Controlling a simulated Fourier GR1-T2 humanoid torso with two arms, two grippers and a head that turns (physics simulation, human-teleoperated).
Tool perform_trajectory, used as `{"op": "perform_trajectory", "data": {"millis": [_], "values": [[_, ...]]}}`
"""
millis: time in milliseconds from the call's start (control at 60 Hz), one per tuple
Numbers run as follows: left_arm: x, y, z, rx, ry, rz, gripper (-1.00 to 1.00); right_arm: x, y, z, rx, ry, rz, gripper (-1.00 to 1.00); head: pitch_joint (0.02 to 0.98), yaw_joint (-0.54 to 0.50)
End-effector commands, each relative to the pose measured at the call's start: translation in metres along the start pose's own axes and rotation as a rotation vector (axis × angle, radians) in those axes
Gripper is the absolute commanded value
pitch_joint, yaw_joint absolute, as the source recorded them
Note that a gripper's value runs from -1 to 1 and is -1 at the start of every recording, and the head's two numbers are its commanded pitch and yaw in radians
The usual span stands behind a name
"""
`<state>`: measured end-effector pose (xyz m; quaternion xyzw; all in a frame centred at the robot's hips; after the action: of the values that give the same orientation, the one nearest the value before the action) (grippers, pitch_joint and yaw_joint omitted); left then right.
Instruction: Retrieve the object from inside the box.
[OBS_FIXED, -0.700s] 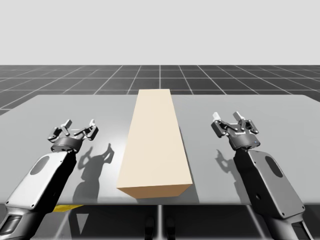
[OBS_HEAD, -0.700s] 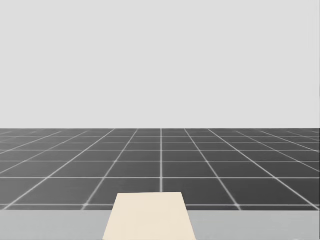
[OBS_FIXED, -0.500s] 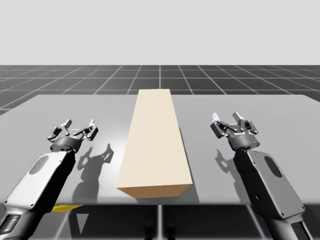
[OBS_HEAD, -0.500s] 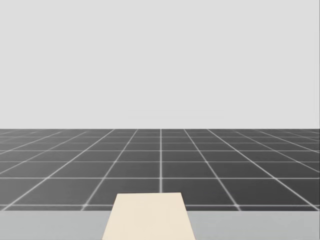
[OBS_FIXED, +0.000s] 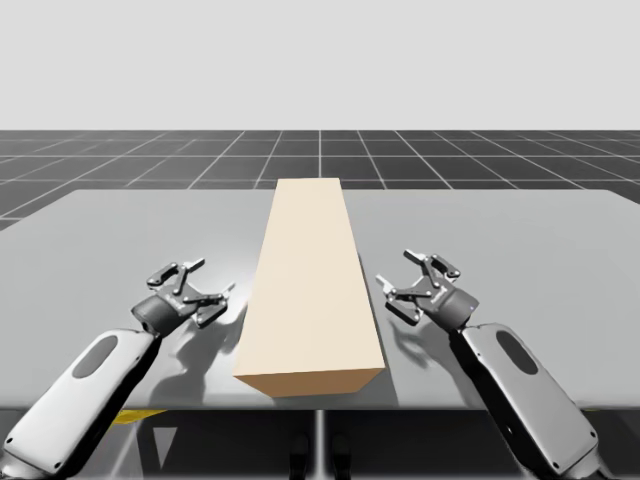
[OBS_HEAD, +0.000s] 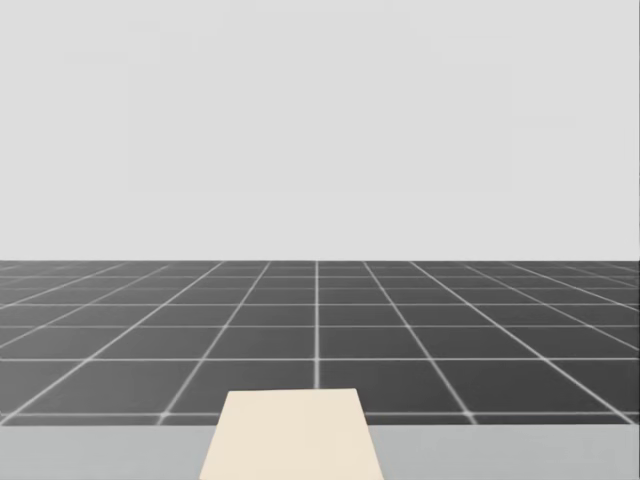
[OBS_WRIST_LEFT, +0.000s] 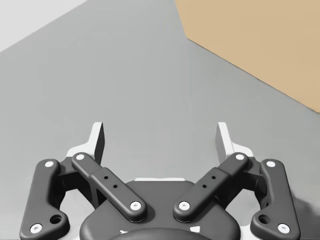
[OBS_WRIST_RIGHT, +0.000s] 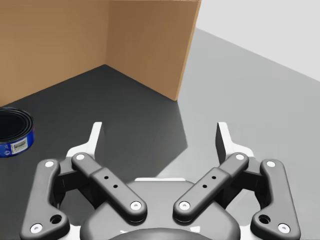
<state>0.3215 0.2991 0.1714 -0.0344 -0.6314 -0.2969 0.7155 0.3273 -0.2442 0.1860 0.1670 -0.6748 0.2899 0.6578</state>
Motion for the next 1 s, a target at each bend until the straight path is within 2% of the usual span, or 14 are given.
{"op": "perform_trajectory", "data": {"millis": [17,117,200,317,350,400,433,450,483,517,617,650,900,1000], "values": [[0.012,-0.052,0.002,-0.219,-0.072,-0.074,-1.00,-0.003,0.047,-0.002,0.217,-0.015,0.049,-1.00,0.099,-0.01],[0.018,-0.072,0.001,-0.291,-0.091,-0.093,-1.00,-0.001,0.055,0.000,0.282,-0.036,0.038,-1.00,0.099,-0.01],[0.020,-0.087,-0.002,-0.327,-0.089,-0.118,-1.00,-0.003,0.062,0.001,0.328,-0.033,0.055,-1.00,0.100,-0.01],[0.020,-0.090,-0.002,-0.333,-0.088,-0.121,-1.00,-0.005,0.065,0.000,0.331,-0.037,0.061,-1.00,0.102,-0.02],[0.020,-0.090,-0.002,-0.332,-0.087,-0.118,-1.00,-0.007,0.067,-0.001,0.323,-0.041,0.047,-1.00,0.103,-0.02],[0.019,-0.090,-0.002,-0.329,-0.087,-0.117,-1.00,-0.010,0.068,-0.006,0.313,-0.057,0.003,-1.00,0.105,-0.03],[0.019,-0.090,-0.002,-0.328,-0.087,-0.117,-1.00,-0.011,0.068,-0.007,0.320,-0.055,-0.006,-1.00,0.105,-0.03],[0.019,-0.090,-0.003,-0.325,-0.086,-0.118,-1.00,-0.014,0.069,-0.010,0.335,-0.039,-0.069,-1.00,0.107,-0.03],[0.019,-0.090,-0.003,-0.325,-0.085,-0.118,-1.00,-0.019,0.068,-0.016,0.323,-0.051,-0.085,-1.00,0.108,-0.03],[0.019,-0.090,-0.003,-0.323,-0.083,-0.119,-1.00,-0.023,0.066,-0.021,0.312,-0.061,-0.071,-1.00,0.110,-0.03],[0.018,-0.090,-0.003,-0.320,-0.080,-0.122,-1.00,-0.028,0.064,-0.040,0.309,-0.068,-0.120,-1.00,0.118,-0.04],[0.018,-0.090,-0.004,-0.320,-0.080,-0.123,-1.00,-0.029,0.066,-0.047,0.312,-0.064,-0.127,-1.00,0.119,-0.04],[0.017,-0.092,-0.004,-0.321,-0.076,-0.137,-1.00,-0.043,0.097,-0.089,0.419,0.015,-0.057,-1.00,0.132,-0.05],[0.016,-0.092,-0.004,-0.320,-0.075,-0.143,-1.00,-0.042,0.107,-0.096,0.447,0.020,-0.059,-1.00,0.138,-0.05]]}}
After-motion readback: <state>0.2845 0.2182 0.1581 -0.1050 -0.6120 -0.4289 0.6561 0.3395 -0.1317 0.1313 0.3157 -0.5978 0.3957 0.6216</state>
